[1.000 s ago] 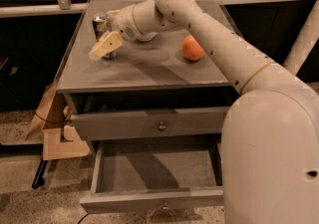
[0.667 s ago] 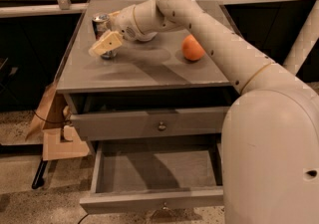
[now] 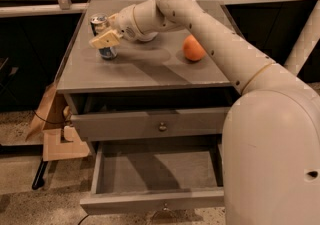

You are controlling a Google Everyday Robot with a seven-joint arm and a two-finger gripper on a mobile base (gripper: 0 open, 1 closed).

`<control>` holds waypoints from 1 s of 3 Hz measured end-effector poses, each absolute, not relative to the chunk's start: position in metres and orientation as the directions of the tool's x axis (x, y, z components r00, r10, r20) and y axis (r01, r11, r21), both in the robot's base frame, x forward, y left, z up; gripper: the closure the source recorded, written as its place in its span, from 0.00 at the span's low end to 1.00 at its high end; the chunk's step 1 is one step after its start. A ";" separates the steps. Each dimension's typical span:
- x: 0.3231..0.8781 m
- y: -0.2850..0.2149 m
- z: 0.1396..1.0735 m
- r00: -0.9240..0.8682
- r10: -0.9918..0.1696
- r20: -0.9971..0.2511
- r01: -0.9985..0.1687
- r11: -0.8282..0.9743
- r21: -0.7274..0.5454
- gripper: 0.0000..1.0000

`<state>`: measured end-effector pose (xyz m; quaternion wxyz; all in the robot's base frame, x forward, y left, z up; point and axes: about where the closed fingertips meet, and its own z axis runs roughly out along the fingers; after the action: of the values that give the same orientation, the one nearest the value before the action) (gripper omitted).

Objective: Place redbull can into middle drawer

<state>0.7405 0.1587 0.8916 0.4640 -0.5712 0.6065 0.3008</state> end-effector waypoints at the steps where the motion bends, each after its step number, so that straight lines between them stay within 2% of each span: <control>1: 0.740 0.159 0.892 0.083 -0.414 -0.907 -0.972 0.166 -0.165 0.86; 2: 0.725 0.152 0.903 0.087 -0.408 -0.909 -0.973 0.161 -0.165 1.00; 3: 0.688 0.144 0.925 0.087 -0.392 -0.916 -0.973 0.162 -0.162 1.00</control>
Offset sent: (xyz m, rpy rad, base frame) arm -0.0359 -0.0239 0.0311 0.0143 -0.0070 0.0054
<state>0.6878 0.1440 0.9252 0.4695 -0.5685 0.6003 0.3098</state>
